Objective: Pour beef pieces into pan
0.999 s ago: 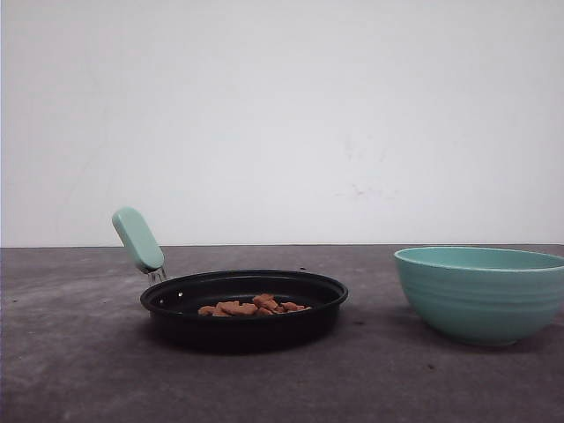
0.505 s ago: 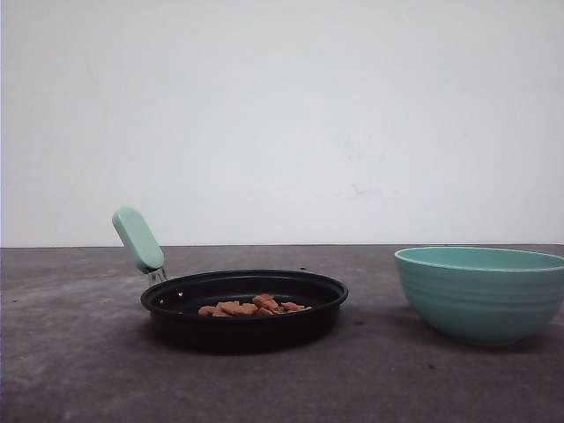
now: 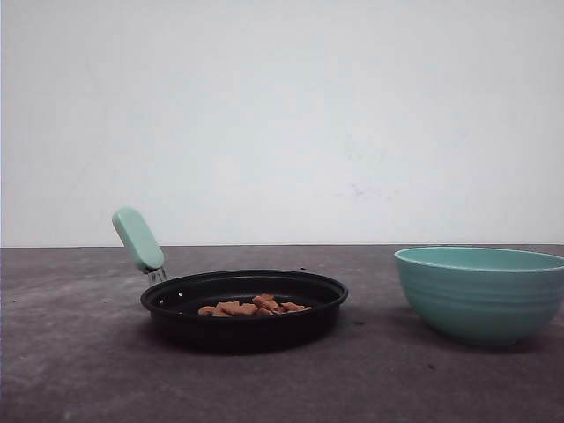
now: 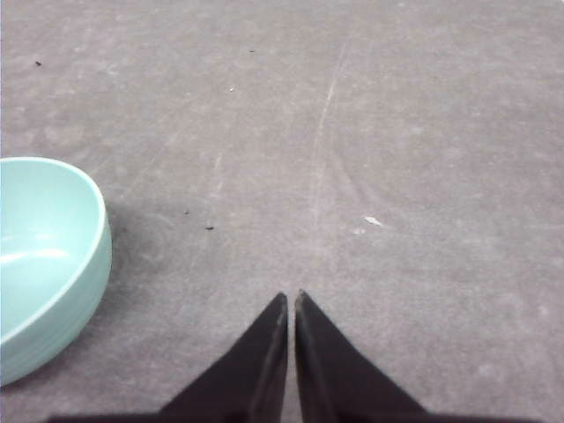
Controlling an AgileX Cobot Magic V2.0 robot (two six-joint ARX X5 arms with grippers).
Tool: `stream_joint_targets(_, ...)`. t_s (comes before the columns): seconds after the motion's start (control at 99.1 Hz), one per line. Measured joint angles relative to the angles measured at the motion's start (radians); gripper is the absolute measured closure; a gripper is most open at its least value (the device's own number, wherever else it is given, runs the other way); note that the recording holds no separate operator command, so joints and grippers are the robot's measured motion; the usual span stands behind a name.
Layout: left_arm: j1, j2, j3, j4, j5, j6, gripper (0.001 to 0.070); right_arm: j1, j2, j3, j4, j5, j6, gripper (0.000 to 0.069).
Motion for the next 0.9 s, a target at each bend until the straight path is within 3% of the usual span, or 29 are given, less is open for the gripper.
stream_joint_targets(0.898, 0.001, -0.03, 0.0, -0.001, 0.0, 0.002, 0.0696, 0.0, 0.0, 0.0, 0.021, 0.003, 0.0, 0.068)
